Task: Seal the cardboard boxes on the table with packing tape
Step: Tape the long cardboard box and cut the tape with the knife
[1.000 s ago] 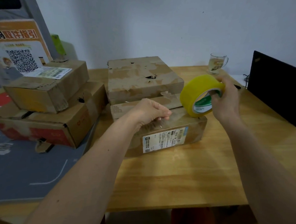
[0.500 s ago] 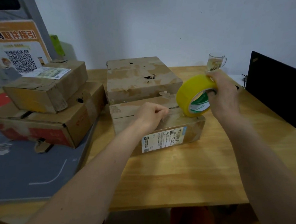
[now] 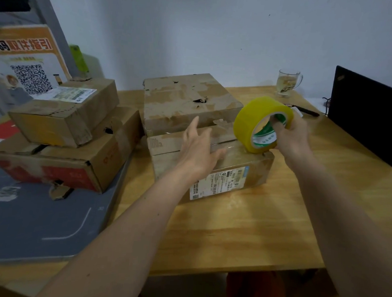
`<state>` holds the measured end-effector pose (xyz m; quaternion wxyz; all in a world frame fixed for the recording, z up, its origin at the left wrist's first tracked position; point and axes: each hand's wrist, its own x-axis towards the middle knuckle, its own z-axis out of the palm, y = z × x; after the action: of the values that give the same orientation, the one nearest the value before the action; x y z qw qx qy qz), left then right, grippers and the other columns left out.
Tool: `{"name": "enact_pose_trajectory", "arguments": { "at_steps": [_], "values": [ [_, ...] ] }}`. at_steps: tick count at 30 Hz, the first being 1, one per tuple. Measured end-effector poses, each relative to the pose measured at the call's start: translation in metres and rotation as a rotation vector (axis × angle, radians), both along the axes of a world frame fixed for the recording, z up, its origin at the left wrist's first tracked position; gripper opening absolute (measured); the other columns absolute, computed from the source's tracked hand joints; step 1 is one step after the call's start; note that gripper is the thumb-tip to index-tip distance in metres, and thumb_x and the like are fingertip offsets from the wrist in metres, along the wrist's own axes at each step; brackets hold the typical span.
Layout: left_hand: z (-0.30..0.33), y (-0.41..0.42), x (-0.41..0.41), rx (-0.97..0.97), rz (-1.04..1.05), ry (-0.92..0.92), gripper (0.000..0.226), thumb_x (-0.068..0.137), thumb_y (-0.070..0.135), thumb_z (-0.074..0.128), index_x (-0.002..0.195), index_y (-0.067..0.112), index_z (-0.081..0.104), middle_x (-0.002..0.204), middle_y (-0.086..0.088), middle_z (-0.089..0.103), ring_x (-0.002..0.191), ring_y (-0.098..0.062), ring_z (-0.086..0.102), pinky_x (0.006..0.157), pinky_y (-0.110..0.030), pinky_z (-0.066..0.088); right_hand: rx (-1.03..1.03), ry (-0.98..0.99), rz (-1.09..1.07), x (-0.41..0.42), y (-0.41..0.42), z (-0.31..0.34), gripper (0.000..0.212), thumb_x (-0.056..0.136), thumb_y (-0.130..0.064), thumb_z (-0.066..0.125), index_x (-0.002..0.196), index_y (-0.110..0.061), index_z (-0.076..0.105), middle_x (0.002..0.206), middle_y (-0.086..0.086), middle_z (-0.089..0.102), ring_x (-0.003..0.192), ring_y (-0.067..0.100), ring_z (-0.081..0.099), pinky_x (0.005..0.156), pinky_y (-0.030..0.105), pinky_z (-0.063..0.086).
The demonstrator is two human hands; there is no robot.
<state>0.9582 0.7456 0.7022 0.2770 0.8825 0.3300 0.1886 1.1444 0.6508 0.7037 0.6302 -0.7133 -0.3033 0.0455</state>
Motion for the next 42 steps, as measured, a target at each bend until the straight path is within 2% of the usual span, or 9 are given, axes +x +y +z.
{"name": "enact_pose_trajectory", "arguments": {
  "at_steps": [2,5,7,11,21,25,35,39,42],
  "values": [
    [-0.003,0.001,-0.002,0.037,-0.067,0.012,0.072,0.099,0.037,0.054,0.158,0.032,0.013,0.165,0.012,-0.007,0.152,-0.014,-0.007,0.121,-0.047,0.007,-0.025,-0.049,0.004,0.001,0.000,0.000,0.010,0.098,-0.016,0.054,0.104,-0.021,0.059,0.103,0.003,0.061,0.102,0.025,0.059,0.088,0.039,0.049],
    [-0.008,-0.002,-0.001,0.290,-0.257,0.284,0.061,0.105,0.047,0.028,0.158,0.034,0.000,0.166,0.011,0.001,0.152,-0.012,-0.008,0.123,-0.048,-0.006,-0.042,-0.028,-0.013,0.002,-0.001,0.001,0.009,0.095,-0.018,0.058,0.100,-0.024,0.061,0.100,0.001,0.064,0.100,0.023,0.059,0.090,0.045,0.050],
    [-0.009,-0.003,0.001,0.386,-0.300,0.465,0.071,0.100,0.063,0.016,0.158,0.027,-0.005,0.166,0.010,-0.007,0.152,-0.014,-0.013,0.122,-0.048,-0.009,-0.003,0.118,-0.011,-0.001,-0.002,-0.003,0.009,0.089,-0.020,0.067,0.093,-0.027,0.063,0.097,-0.001,0.066,0.098,0.023,0.062,0.088,0.047,0.052],
    [-0.008,-0.007,0.003,0.416,-0.302,0.535,0.083,0.096,0.069,0.023,0.158,0.021,-0.003,0.166,0.005,-0.013,0.152,-0.018,-0.016,0.123,-0.045,-0.008,0.021,0.435,0.010,-0.019,0.001,-0.024,0.013,0.080,-0.031,0.075,0.088,-0.025,0.067,0.096,0.002,0.072,0.089,0.019,0.067,0.079,0.039,0.055],
    [-0.009,-0.026,-0.012,0.470,-0.249,0.508,0.098,0.094,0.070,0.035,0.157,0.011,-0.013,0.165,-0.001,-0.017,0.151,-0.014,-0.018,0.123,-0.039,-0.010,0.000,0.389,-0.008,-0.024,0.003,-0.027,0.011,0.082,-0.037,0.072,0.083,-0.028,0.067,0.077,-0.014,0.069,0.077,0.009,0.065,0.059,0.026,0.047],
    [-0.005,-0.024,-0.019,0.399,-0.256,0.544,0.099,0.092,0.071,0.039,0.158,0.014,-0.007,0.166,-0.001,-0.013,0.152,-0.015,-0.013,0.123,-0.039,-0.008,-0.013,0.374,-0.030,-0.027,0.007,-0.024,0.023,0.081,-0.036,0.073,0.098,-0.022,0.067,0.085,-0.009,0.067,0.080,0.010,0.062,0.066,0.028,0.047],
    [0.001,-0.030,-0.020,0.270,-0.150,0.602,0.102,0.082,0.079,0.049,0.155,0.042,-0.011,0.164,-0.009,-0.020,0.150,-0.029,-0.021,0.120,-0.057,-0.009,-0.105,0.311,-0.004,-0.042,-0.012,-0.021,0.007,0.091,-0.031,0.062,0.090,-0.024,0.063,0.101,0.002,0.066,0.102,0.024,0.061,0.091,0.044,0.052],
    [-0.002,-0.025,-0.040,0.251,-0.083,0.580,0.106,0.080,0.085,0.043,0.158,0.033,-0.008,0.165,-0.007,-0.018,0.151,-0.026,-0.019,0.120,-0.056,-0.010,-0.114,0.326,-0.095,-0.047,-0.019,-0.018,0.046,0.089,-0.039,0.060,0.127,-0.014,0.054,0.118,0.004,0.058,0.106,0.022,0.056,0.092,0.042,0.049],
    [-0.001,-0.023,-0.057,0.251,0.017,0.636,0.097,0.077,0.088,0.038,0.154,0.049,-0.006,0.164,-0.011,-0.019,0.149,-0.038,-0.019,0.112,-0.070,-0.012,-0.133,0.312,-0.075,-0.061,-0.014,-0.023,0.039,0.092,-0.037,0.058,0.119,-0.010,0.059,0.116,0.009,0.062,0.107,0.028,0.058,0.095,0.048,0.049]
  ]
}}
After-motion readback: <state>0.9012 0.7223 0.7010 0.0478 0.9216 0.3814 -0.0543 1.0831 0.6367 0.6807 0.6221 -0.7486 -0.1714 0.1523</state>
